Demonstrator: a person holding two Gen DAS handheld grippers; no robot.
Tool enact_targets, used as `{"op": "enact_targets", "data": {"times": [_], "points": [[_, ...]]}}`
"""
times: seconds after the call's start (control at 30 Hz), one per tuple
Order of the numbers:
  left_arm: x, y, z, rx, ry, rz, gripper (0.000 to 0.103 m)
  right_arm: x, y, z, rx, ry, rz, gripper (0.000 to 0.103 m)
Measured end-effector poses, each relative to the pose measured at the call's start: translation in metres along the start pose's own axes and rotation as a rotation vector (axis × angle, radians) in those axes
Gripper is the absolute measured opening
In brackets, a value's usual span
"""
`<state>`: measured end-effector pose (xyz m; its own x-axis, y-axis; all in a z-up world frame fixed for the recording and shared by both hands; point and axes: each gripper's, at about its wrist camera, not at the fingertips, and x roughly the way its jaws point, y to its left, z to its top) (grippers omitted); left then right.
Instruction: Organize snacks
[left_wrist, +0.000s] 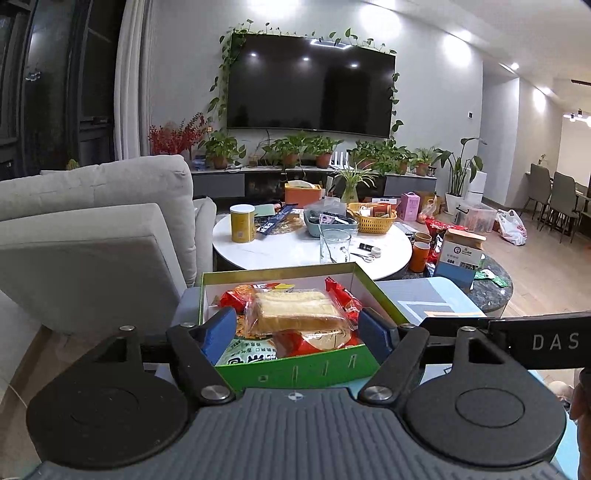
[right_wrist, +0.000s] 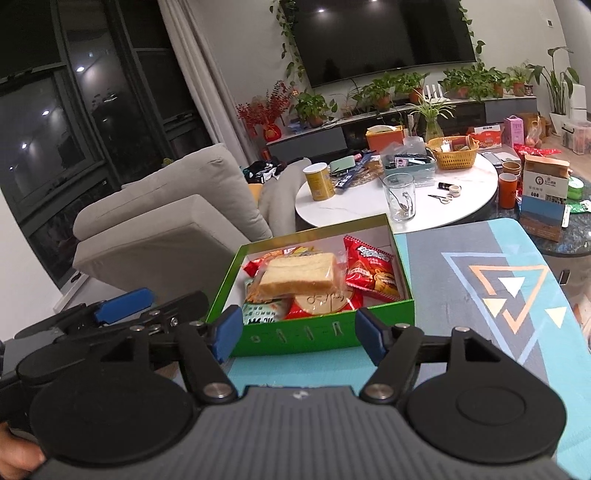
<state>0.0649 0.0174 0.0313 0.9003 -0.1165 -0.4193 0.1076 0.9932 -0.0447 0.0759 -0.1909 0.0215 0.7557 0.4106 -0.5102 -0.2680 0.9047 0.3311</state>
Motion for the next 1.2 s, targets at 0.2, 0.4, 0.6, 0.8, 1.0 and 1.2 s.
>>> {"op": "enact_targets", "data": {"times": [0.2,0.4,0.6,0.8,1.0,1.2], "points": [[-0.016,0.002,-0.010,0.002,-0.004,-0.004,0.072,-0.009,0.003,-0.010,-0.019,0.004,0.006,0.045],[-0.026,0.002,-0.023,0.026,0.004,0.005,0.073,-0.015,0.004,-0.019,-0.039,0.015,0.008,0.048],[-0.037,0.004,-0.035,0.028,0.014,0.014,0.073,-0.024,0.000,-0.028,-0.039,0.020,-0.004,0.048],[-0.045,0.009,-0.047,0.015,0.024,0.016,0.073,-0.037,-0.009,-0.036,-0.025,0.013,-0.022,0.048],[-0.045,0.015,-0.062,0.009,0.059,0.025,0.073,-0.039,-0.014,-0.045,-0.014,0.027,-0.041,0.048],[-0.036,0.024,-0.076,0.021,0.124,0.037,0.073,-0.032,-0.014,-0.053,-0.010,0.057,-0.037,0.048]]}}
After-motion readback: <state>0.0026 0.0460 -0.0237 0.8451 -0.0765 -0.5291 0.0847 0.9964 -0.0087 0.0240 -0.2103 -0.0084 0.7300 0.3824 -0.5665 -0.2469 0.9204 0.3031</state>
